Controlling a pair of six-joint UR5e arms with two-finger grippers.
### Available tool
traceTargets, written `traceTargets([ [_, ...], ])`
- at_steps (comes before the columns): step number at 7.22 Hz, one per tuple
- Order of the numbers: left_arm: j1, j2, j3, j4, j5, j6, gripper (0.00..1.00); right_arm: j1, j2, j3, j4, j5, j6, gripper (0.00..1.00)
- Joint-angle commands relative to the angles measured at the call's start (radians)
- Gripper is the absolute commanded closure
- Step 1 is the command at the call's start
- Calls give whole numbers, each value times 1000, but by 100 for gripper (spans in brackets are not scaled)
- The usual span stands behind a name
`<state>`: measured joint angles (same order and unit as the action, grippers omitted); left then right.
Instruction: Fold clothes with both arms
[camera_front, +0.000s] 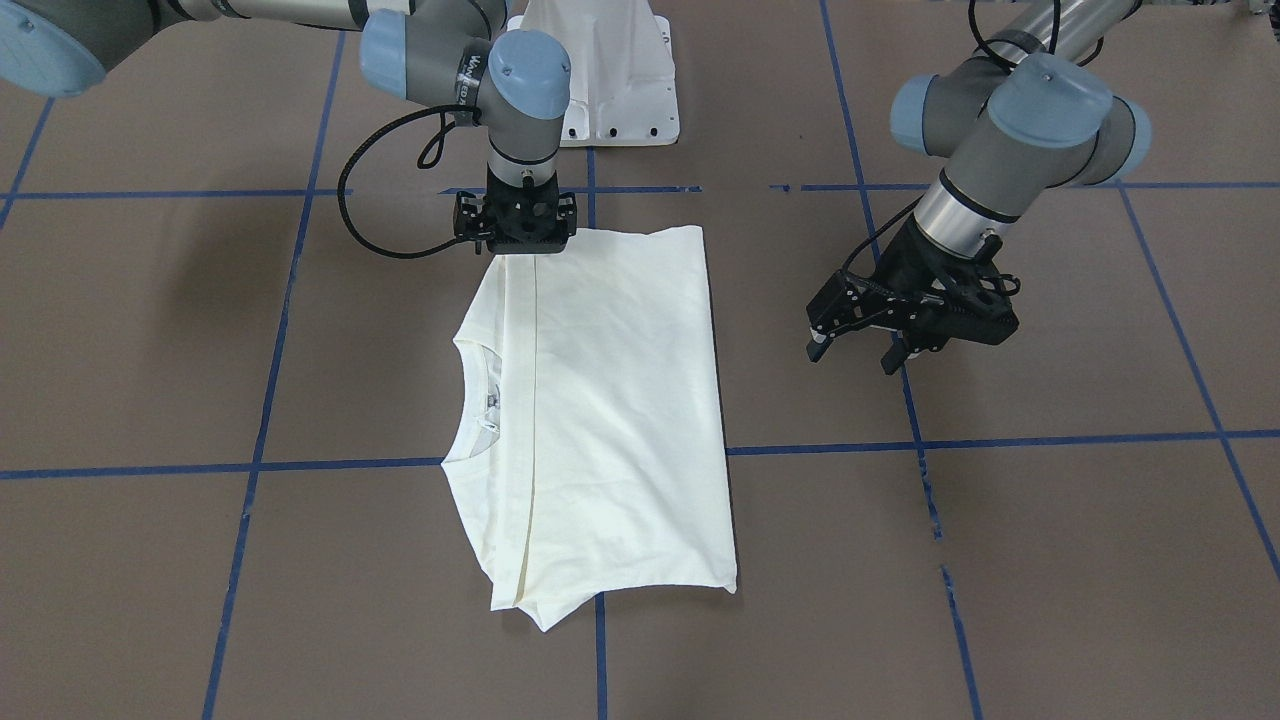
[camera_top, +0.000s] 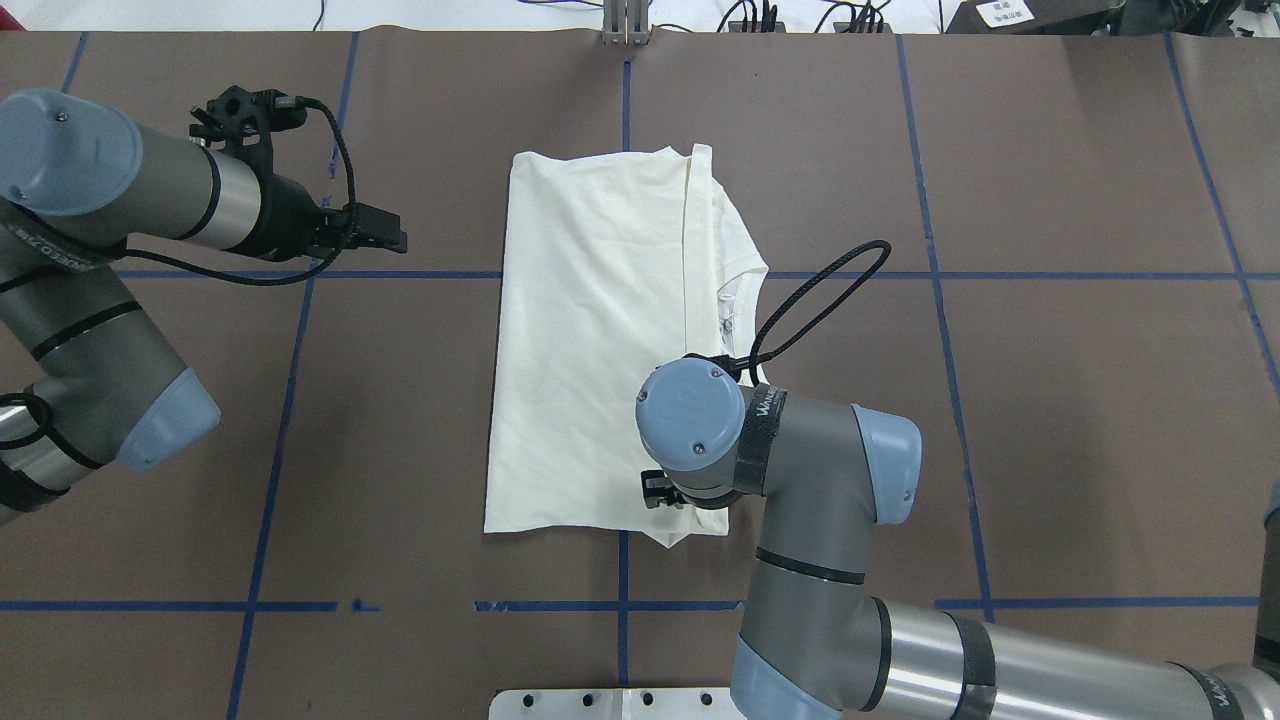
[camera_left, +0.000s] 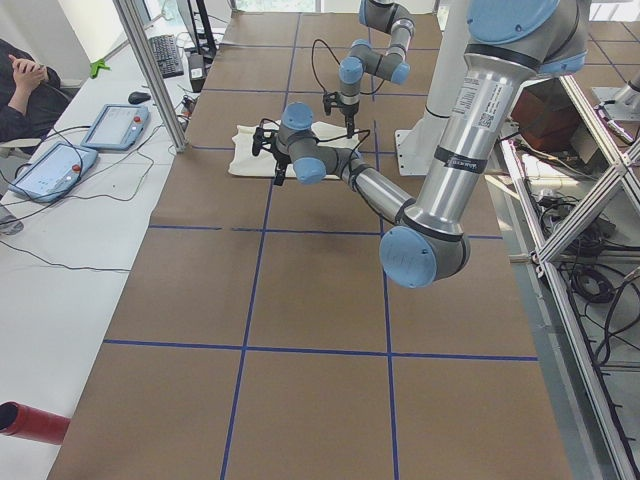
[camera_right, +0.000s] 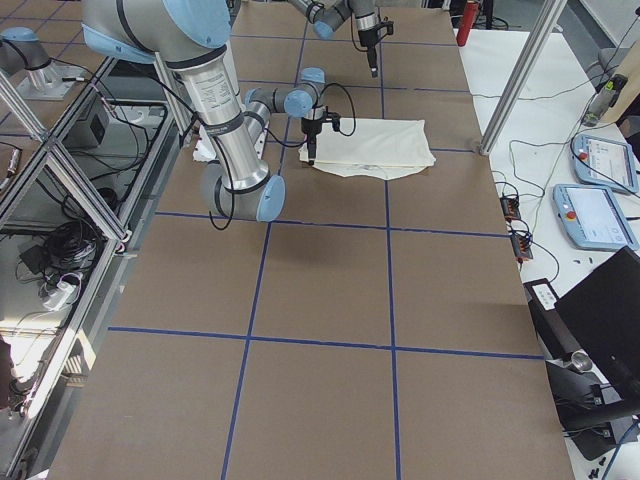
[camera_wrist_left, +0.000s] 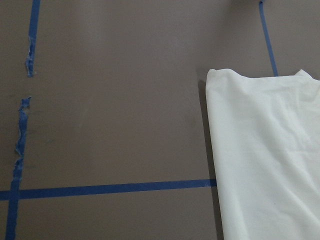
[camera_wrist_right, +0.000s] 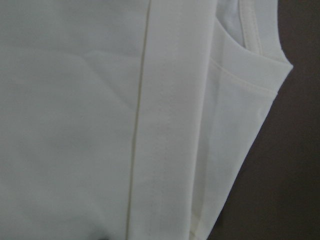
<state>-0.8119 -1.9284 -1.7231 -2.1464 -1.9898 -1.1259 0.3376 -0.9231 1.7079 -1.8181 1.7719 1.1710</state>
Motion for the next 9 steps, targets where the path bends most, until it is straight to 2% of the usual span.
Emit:
traceTargets([
  [1,5,0,0,-1,0,0,0,0,-2,-13,-6,-2,-2,0],
  [9,37,-1,4,-3,8,-11,0,29,-19,4,-67,-3,-28,0],
])
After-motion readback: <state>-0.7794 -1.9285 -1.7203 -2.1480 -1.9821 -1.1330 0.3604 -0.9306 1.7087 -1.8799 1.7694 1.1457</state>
